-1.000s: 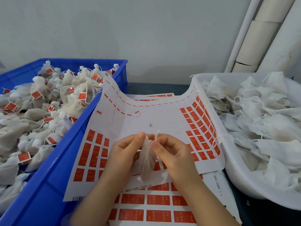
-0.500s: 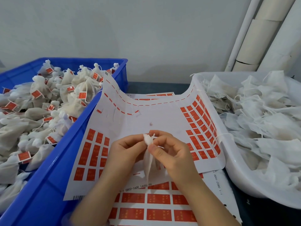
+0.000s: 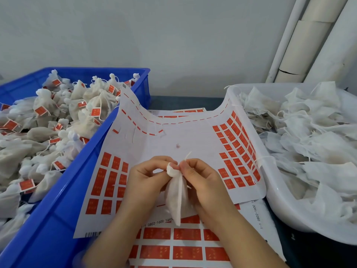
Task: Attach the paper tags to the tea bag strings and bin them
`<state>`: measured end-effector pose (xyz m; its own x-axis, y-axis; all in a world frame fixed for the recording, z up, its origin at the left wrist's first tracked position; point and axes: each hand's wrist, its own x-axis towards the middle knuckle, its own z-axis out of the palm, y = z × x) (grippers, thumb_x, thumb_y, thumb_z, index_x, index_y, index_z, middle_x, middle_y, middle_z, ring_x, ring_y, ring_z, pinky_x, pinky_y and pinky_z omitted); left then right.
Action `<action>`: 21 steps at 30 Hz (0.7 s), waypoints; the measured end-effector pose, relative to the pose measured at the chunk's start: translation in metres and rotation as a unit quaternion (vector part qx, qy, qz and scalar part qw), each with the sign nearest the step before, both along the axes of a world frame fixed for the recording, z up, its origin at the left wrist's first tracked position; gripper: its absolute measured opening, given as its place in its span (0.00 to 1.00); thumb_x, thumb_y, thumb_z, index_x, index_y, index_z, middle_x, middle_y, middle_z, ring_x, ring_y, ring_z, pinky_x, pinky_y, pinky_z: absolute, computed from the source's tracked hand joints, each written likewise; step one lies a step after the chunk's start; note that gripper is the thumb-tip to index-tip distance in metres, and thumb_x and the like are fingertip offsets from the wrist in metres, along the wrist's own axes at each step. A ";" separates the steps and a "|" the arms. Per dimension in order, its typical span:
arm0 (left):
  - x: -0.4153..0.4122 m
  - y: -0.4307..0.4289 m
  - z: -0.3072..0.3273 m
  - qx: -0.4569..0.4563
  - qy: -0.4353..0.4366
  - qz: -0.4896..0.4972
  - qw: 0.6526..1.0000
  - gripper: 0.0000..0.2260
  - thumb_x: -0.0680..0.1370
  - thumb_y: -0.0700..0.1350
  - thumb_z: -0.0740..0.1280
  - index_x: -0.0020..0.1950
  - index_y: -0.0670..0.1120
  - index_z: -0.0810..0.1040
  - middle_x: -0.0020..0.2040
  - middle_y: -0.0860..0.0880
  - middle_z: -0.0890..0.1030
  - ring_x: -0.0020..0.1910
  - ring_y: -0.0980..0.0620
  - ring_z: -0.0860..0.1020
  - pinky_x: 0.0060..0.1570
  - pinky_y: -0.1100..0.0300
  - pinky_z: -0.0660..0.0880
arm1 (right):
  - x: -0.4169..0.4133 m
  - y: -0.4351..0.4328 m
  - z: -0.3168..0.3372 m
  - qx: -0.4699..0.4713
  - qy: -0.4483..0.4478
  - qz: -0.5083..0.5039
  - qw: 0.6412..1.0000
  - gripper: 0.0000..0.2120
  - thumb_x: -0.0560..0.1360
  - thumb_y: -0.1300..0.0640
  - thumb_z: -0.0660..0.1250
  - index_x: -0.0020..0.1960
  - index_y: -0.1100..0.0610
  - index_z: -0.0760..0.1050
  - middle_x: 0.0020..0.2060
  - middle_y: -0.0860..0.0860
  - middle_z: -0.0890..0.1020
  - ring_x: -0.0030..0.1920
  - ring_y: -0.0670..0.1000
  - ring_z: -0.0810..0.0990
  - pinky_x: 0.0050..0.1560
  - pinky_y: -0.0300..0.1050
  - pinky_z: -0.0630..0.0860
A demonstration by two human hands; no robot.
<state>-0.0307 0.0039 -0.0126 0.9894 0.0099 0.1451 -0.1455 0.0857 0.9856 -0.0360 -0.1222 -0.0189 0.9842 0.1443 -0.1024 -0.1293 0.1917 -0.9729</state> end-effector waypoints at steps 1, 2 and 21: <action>0.000 0.000 0.000 0.000 -0.001 -0.003 1.000 0.15 0.72 0.32 0.66 0.35 0.50 0.85 0.39 0.50 0.83 0.39 0.52 0.82 0.34 0.63 0.77 | 0.000 0.000 0.000 0.025 0.011 0.004 1.000 0.19 0.58 0.37 0.68 0.42 0.47 0.81 0.40 0.48 0.83 0.45 0.50 0.82 0.51 0.49 0.80; 0.000 0.000 0.001 0.002 -0.001 -0.007 1.000 0.14 0.72 0.32 0.67 0.36 0.50 0.85 0.40 0.50 0.83 0.40 0.51 0.82 0.34 0.63 0.77 | 0.001 0.000 0.000 0.049 0.024 0.007 0.999 0.18 0.58 0.38 0.69 0.41 0.48 0.82 0.40 0.50 0.83 0.45 0.52 0.82 0.52 0.52 0.79; -0.003 0.001 0.000 0.064 -0.124 -0.042 0.989 0.05 0.64 0.48 0.71 0.37 0.55 0.84 0.50 0.56 0.81 0.49 0.55 0.80 0.42 0.65 0.78 | 0.007 -0.021 0.004 0.196 0.127 0.195 0.953 0.10 0.69 0.51 0.71 0.45 0.57 0.83 0.33 0.51 0.80 0.33 0.47 0.78 0.35 0.40 0.77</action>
